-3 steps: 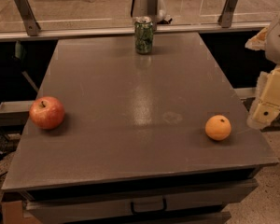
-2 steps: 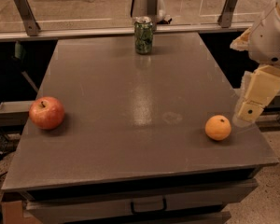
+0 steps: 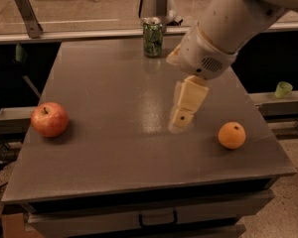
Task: Move apple near orange
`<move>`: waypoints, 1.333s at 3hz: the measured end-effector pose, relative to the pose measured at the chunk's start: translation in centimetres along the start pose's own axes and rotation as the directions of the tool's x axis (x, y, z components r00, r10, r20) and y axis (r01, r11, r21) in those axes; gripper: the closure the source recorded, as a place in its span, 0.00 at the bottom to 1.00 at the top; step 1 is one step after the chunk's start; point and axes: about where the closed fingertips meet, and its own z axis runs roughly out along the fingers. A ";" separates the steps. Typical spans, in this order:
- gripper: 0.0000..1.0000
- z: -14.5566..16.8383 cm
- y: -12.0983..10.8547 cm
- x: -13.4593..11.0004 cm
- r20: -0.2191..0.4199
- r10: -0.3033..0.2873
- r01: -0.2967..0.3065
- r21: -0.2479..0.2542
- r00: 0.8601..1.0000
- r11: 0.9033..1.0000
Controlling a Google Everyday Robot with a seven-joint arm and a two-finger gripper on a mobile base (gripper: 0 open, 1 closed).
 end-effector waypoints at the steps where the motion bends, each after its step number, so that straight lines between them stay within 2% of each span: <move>1: 0.00 3.6 1.2 -5.7 0.090 -0.049 0.056 -0.076 0.995 0.995; 2: 0.00 3.6 1.2 -5.7 0.091 -0.050 0.057 -0.076 0.995 0.995; 3: 0.00 5.9 0.5 -7.7 0.162 -0.050 0.066 -0.094 0.985 0.993; 4: 0.00 9.8 -0.3 -12.0 0.280 -0.063 0.103 -0.129 0.958 0.986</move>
Offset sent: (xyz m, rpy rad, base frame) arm -0.0059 0.0568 -0.0098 0.0664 0.0399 0.0779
